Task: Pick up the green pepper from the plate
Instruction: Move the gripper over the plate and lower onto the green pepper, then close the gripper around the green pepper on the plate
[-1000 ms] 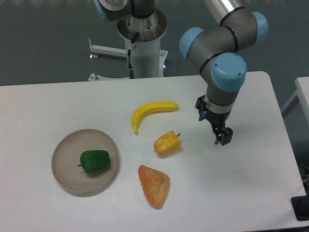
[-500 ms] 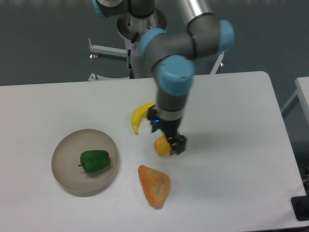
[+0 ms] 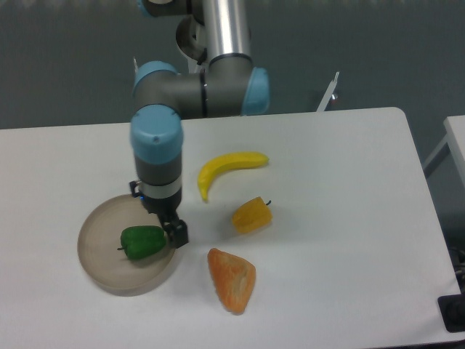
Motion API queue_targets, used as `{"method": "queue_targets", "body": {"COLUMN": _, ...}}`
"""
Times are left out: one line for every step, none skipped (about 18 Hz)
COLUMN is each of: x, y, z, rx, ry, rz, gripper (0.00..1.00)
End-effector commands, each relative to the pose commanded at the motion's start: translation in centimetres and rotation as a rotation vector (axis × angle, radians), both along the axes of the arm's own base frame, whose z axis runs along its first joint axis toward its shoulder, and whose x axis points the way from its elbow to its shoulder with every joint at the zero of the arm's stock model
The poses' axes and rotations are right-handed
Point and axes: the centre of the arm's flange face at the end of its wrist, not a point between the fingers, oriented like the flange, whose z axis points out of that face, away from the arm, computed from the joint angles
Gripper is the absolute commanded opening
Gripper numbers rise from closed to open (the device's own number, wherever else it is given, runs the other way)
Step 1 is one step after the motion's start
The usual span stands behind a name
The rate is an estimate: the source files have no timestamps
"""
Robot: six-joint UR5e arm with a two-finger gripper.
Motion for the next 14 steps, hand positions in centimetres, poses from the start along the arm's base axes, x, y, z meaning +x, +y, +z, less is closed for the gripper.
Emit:
{"method": "queue_targets", "body": {"x": 0.6, "y": 0.1, "z": -0.4, "rx": -0.006, "ry": -0.002, "rz": -0.009, "gripper": 1.0}}
{"method": "queue_targets", "body": {"x": 0.8, "y": 0.2, "z": -1.0, "rx": -0.015, "ry": -0.003, "rz": -0.012, "gripper": 1.0}}
{"method": "queue_targets", "body": {"x": 0.9, "y": 0.4, "z": -1.7, "rx": -0.024, "ry": -0.005, "rz": -0.015, "gripper": 1.0}}
{"method": "queue_targets", "body": {"x": 1.1, "y": 0.5, "z": -2.3, "rx": -0.031, "ry": -0.007, "rz": -0.018, "gripper": 1.0}}
{"method": "queue_targets", "body": {"x": 1.4, "y": 0.6, "z": -2.8, "rx": -0.039, "ry": -0.01, "rz": -0.021, "gripper": 1.0}}
{"method": "queue_targets", "body": {"x": 1.7, "y": 0.7, "z": -3.1, "rx": -0.043, "ry": -0.011, "rz": -0.026, "gripper": 1.0}}
{"method": "queue_targets", "body": {"x": 1.7, "y": 0.7, "z": -3.3, "rx": -0.046, "ry": -0.012, "rz": -0.028, "gripper": 1.0}}
{"method": "queue_targets", "body": {"x": 1.7, "y": 0.8, "z": -3.6, "rx": -0.049, "ry": -0.012, "rz": -0.028, "gripper": 1.0}}
{"method": "queue_targets", "body": {"x": 1.7, "y": 0.8, "z": -3.8, "rx": -0.051, "ry": -0.013, "rz": -0.028, "gripper": 1.0}}
{"method": "queue_targets", "body": {"x": 1.6, "y": 0.9, "z": -4.3, "rx": -0.056, "ry": -0.015, "rz": -0.028, "gripper": 1.0}}
{"method": "queue_targets", "body": {"x": 1.6, "y": 1.0, "z": -4.7, "rx": -0.061, "ry": -0.016, "rz": -0.029, "gripper": 1.0}}
{"method": "queue_targets", "body": {"x": 1.6, "y": 1.1, "z": -5.0, "rx": -0.064, "ry": -0.017, "rz": -0.028, "gripper": 1.0}}
{"method": "queue_targets", "body": {"x": 1.6, "y": 1.1, "z": -5.0, "rx": -0.064, "ry": -0.017, "rz": -0.028, "gripper": 1.0}}
{"method": "queue_targets", "body": {"x": 1.6, "y": 1.1, "z": -5.2, "rx": -0.067, "ry": -0.018, "rz": -0.028, "gripper": 1.0}}
